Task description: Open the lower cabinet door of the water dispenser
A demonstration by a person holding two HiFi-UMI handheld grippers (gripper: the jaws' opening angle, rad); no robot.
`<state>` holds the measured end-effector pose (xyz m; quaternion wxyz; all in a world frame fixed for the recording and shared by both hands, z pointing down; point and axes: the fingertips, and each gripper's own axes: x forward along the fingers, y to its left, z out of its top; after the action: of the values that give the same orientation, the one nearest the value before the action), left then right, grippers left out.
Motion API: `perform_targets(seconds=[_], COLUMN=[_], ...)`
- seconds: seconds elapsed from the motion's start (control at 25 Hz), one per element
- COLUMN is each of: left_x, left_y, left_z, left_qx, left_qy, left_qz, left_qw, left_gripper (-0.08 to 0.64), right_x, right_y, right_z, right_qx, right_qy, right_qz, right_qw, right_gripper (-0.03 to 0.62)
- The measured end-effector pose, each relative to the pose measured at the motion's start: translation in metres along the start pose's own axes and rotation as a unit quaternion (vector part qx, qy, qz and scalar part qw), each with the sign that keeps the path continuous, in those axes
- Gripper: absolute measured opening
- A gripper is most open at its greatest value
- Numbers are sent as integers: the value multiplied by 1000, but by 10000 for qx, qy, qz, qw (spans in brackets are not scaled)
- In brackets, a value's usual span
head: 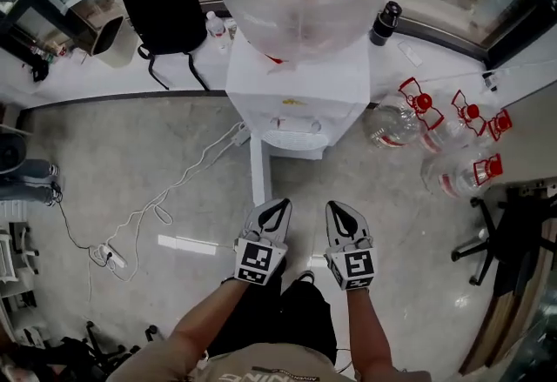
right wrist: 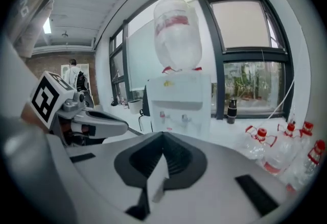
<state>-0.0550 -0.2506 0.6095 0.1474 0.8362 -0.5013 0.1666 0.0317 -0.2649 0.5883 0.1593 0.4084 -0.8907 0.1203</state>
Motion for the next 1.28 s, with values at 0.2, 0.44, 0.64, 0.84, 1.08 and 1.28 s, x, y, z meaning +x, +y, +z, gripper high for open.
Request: perform_targets(seconds=[0.2,0.44,0.64,0.84,1.08,1.28], left_x=[-51,-99,-112,-112,-115,-110], left_y=[11,17,14,15,30,49], left_z=[70,162,223,278,334,359], left_qx=[-46,-93,-508,-470,351,407], left_qy=[-16,-316,-514,-678,-964,-1059], left_qz=[178,374,199,51,-119,-182], left_qw=[9998,9988,9972,9966,9947,9934], left_gripper=[8,8,8,8,8,8], right_x=[-33,-55,-77,-90,-82,-73], right_y=[23,38,33,20,10,2], right_z=[79,163,227,273,321,350], right_qx=[-95,-243,-242,-137,-134,-302], right_qy=[-13,-177,-373,-658,-1017,-1215], right_qz=[58,201,13,-226,-479,-649], right_qw=[9999,9993,9990,9975,9936,9900], right_gripper=[11,11,11,11,11,11])
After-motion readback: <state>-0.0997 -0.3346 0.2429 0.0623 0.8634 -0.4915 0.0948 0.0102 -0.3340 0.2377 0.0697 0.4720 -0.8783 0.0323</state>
